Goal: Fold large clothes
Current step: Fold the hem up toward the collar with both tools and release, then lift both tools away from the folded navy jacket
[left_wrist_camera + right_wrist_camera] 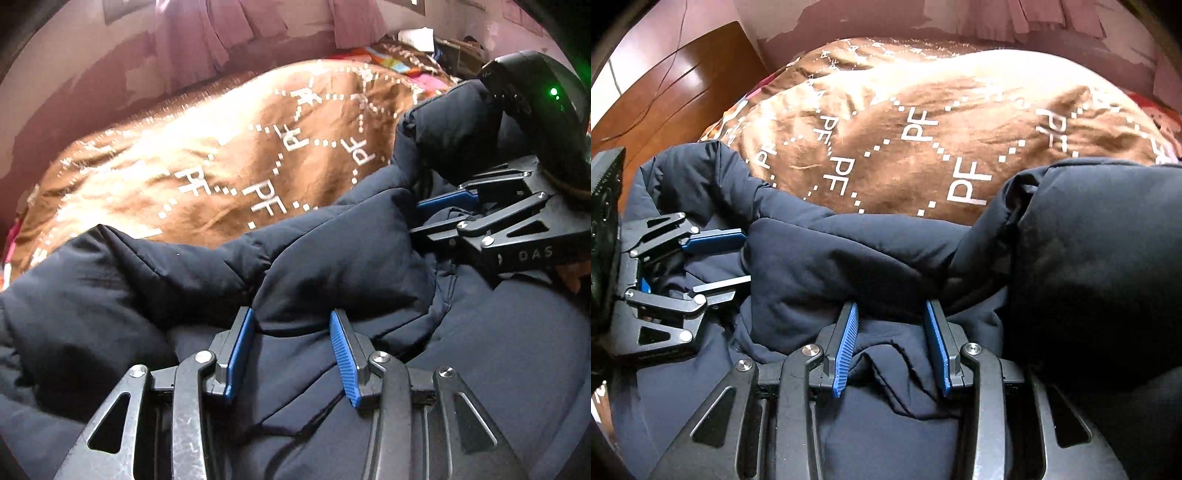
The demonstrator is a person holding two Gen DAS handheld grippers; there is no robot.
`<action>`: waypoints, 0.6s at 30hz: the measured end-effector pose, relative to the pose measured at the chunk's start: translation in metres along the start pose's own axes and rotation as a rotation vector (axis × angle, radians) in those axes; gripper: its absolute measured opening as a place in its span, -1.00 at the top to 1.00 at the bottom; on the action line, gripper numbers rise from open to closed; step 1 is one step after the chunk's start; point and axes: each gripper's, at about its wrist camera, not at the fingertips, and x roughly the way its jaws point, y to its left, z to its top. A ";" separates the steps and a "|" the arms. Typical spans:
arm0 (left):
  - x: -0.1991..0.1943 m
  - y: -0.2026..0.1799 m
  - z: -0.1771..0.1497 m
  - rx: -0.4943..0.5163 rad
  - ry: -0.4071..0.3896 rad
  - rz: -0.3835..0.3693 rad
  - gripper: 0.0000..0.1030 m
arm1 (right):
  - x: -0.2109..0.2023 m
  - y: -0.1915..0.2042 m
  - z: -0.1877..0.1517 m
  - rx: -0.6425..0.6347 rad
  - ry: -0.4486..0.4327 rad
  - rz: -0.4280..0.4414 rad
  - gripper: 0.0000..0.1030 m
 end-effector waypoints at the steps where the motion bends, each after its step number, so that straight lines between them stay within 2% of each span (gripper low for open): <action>1: -0.007 -0.001 -0.003 -0.002 -0.017 0.006 0.34 | -0.005 0.003 -0.001 -0.006 -0.015 -0.019 0.34; 3: -0.026 0.002 -0.010 -0.034 -0.060 -0.016 0.40 | -0.022 0.012 -0.004 -0.031 -0.042 -0.072 0.34; 7: -0.064 0.016 -0.021 -0.159 -0.141 -0.049 0.40 | -0.074 0.025 -0.013 -0.045 -0.136 -0.099 0.34; 8: -0.075 0.019 -0.023 -0.185 -0.155 -0.056 0.40 | -0.090 0.027 -0.016 -0.048 -0.163 -0.105 0.28; 11: -0.109 0.021 -0.025 -0.226 -0.165 -0.046 0.40 | -0.121 0.038 -0.023 -0.055 -0.205 -0.138 -0.12; 13: -0.138 0.020 -0.024 -0.249 -0.166 -0.041 0.40 | -0.142 0.047 -0.027 -0.070 -0.249 -0.159 -0.19; 15: -0.163 0.015 -0.026 -0.255 -0.177 -0.028 0.35 | -0.168 0.058 -0.030 -0.082 -0.290 -0.166 -0.35; 16: -0.176 0.013 -0.026 -0.254 -0.187 -0.017 0.18 | -0.179 0.063 -0.032 -0.086 -0.305 -0.171 -0.38; 17: -0.196 0.007 -0.028 -0.252 -0.211 0.001 -0.24 | -0.193 0.068 -0.034 -0.092 -0.324 -0.177 -0.45; 18: -0.208 0.003 -0.026 -0.250 -0.233 0.018 -0.47 | -0.207 0.076 -0.036 -0.101 -0.343 -0.181 -0.55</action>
